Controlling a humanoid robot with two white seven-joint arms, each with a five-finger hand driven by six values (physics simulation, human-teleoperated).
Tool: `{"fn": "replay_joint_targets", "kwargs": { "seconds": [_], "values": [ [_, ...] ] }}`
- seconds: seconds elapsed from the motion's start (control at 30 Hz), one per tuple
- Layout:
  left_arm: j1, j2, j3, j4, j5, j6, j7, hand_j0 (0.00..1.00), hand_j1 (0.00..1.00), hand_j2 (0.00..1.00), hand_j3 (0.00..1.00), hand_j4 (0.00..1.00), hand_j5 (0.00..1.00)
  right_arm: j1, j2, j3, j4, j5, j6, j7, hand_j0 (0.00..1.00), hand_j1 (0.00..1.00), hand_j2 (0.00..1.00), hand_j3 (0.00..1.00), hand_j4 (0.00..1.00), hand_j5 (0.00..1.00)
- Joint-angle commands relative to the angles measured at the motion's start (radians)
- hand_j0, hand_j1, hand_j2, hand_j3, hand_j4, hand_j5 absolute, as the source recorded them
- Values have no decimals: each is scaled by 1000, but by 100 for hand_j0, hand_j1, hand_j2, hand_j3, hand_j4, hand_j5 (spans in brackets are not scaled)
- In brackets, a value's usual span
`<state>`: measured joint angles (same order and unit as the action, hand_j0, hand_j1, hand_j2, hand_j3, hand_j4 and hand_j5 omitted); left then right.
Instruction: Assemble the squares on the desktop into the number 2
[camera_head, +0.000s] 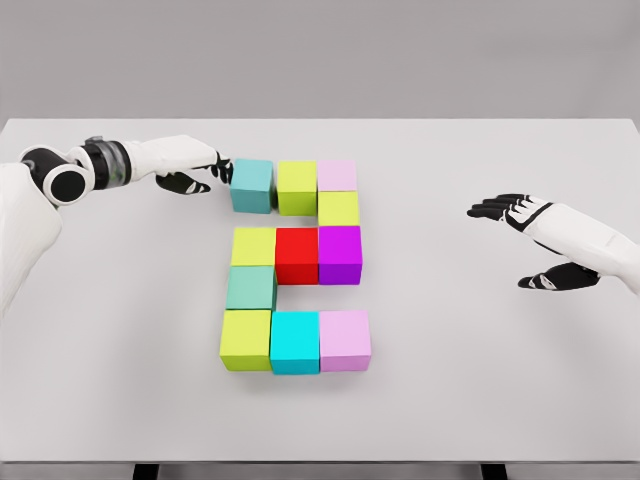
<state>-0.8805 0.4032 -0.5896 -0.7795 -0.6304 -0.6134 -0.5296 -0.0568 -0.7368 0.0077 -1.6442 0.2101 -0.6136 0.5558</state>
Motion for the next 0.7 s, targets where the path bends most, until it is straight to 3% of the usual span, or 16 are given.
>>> {"fn": "replay_joint_targets", "kwargs": {
  "seconds": [0.0,0.67],
  "values": [
    [0,0,2,-1,6,3,0,59,59,59,59,59,59,0,-1,0,0,-8,3,0,100,100,100,100,100,100],
    [3,-3,1,-17,6,3,-1,59,59,59,59,59,59,0,-1,0,-3,-9,3,-2,100,100,100,100,100,100]
  ]
}}
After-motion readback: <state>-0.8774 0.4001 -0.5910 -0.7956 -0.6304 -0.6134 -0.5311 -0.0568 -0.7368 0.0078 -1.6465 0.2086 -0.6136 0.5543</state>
